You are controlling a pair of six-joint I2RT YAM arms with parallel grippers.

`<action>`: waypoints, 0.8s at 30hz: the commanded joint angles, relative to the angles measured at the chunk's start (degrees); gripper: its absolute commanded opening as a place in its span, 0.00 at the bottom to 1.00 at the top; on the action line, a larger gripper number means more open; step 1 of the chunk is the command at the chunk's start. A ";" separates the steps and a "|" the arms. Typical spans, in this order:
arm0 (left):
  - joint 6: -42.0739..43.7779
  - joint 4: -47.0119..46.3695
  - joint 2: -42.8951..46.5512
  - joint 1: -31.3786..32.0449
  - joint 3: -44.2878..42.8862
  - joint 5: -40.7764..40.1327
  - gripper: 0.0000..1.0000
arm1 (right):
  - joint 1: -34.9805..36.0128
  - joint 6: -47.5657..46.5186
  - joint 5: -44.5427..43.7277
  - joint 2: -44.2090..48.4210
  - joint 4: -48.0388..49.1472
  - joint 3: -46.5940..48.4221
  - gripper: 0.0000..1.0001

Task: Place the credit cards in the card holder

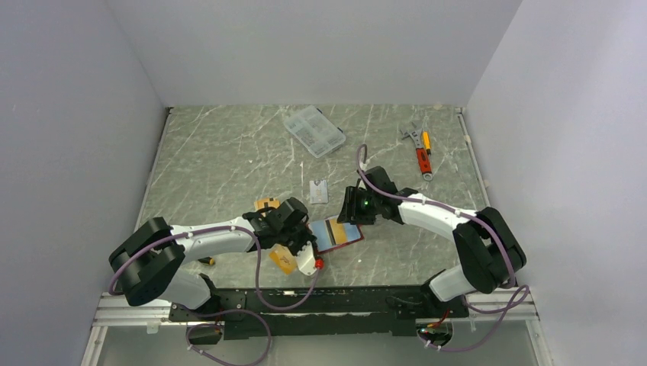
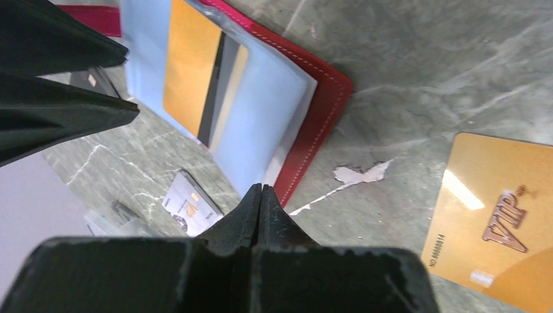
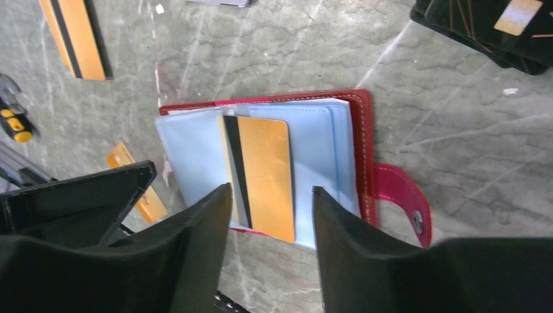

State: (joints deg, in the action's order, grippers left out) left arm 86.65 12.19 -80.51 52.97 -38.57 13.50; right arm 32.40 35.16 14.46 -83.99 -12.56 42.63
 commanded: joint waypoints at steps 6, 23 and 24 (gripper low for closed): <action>-1.25 -6.48 0.18 0.23 -2.18 -1.01 0.00 | -0.02 1.79 -1.18 -0.82 4.81 0.32 0.32; 1.65 -3.66 -8.13 0.01 -3.30 -0.58 0.01 | 1.83 2.99 0.38 -5.69 8.12 0.24 0.41; 1.88 -3.59 -8.05 -0.12 -2.99 -0.64 0.01 | 1.82 3.00 0.39 -5.73 8.18 0.14 0.41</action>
State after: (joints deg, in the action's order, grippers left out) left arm 86.83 7.27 -88.29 52.97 -41.19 12.53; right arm 33.80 37.67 14.63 -89.25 -6.72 42.41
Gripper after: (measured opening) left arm 0.012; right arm 0.408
